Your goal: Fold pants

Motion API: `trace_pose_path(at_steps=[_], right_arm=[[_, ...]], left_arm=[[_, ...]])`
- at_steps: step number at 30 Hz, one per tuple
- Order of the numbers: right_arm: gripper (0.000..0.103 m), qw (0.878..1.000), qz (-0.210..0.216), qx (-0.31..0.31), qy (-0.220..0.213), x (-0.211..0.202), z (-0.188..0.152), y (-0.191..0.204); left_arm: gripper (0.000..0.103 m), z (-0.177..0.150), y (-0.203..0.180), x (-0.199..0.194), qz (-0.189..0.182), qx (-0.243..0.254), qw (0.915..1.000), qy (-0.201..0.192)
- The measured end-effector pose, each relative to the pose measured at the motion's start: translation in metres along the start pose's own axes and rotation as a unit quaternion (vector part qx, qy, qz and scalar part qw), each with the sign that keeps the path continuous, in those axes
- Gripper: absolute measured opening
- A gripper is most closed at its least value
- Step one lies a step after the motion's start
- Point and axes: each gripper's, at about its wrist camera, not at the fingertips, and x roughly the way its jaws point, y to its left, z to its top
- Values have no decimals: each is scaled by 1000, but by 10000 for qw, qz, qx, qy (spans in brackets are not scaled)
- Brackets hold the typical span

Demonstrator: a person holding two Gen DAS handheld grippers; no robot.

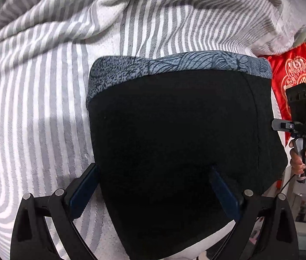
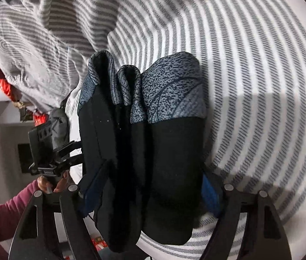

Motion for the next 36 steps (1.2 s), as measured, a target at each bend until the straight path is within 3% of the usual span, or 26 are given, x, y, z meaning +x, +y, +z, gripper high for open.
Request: trace_pose_path(at_steps=[4, 5, 6, 9, 11, 14, 26, 36], right_arm=[[80, 9997, -233, -24, 96, 4, 4, 8], [76, 9995, -309, 12, 93, 4, 3, 10], [64, 9995, -312, 61, 95, 4, 2, 11], [47, 9996, -240, 125, 19, 0, 1, 15], [42, 9997, -152, 162, -76, -5, -1, 18], [35, 9985, 314, 392, -203, -16, -7, 16], [33, 9960, 777, 337, -277, -51, -23, 31], [33, 9959, 733, 414, -344, -108, -59, 14]], left_arm=[[99, -3, 5, 2, -120, -230, 9997, -25], [97, -3, 4, 1, -185, -223, 9996, 62], [89, -6, -2, 0, -223, -200, 9996, -10], [72, -12, -12, -10, -184, -79, 9996, -179], [64, -16, -15, -15, -110, -46, 9997, -233], [55, -18, -16, -25, -70, -116, 9994, -310], [55, -22, -60, -57, -9, -49, 9988, -491], [55, -37, -117, -61, 14, -43, 9988, -498]])
